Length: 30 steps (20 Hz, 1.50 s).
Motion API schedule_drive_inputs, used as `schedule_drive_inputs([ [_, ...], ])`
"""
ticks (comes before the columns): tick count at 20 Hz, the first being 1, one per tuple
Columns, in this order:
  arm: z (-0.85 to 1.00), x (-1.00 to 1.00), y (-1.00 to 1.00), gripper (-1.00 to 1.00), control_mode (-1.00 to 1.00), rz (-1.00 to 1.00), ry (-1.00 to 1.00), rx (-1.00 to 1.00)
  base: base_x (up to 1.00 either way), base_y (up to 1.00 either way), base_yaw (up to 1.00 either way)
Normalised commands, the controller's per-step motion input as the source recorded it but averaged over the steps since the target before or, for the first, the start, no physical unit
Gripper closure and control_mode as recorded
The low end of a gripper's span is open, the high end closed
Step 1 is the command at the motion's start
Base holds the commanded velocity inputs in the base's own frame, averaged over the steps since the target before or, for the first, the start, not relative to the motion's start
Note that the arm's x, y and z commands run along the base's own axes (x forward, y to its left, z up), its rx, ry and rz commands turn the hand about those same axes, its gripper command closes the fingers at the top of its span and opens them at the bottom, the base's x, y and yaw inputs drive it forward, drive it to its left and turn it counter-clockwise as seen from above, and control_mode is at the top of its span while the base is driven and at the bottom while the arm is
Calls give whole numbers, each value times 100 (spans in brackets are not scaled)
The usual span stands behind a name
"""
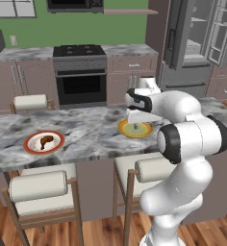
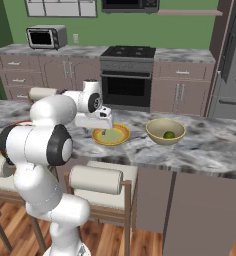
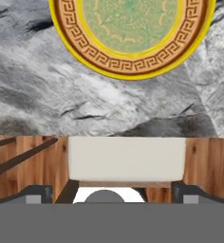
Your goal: Pick the chicken drumstick and lime from their plates and place them in the bowl. Then put the bowl in the fridge.
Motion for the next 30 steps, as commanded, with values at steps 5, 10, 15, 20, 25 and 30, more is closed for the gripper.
schedule_drive_inputs([
  [5,2,-18,81,-100,-100,-1,8,3,0,0,0],
  [10,0,-13,85,-100,-100,-1,1,0,0,0,0],
  [15,0,-7,90,-100,-100,0,0,0,0,0,0],
  [20,0,-12,93,-100,-100,0,-5,0,0,0,0],
  [25,0,-6,94,-100,-100,0,-6,-1,0,0,0],
  [30,0,0,91,-100,-100,-3,-15,-4,0,0,0],
])
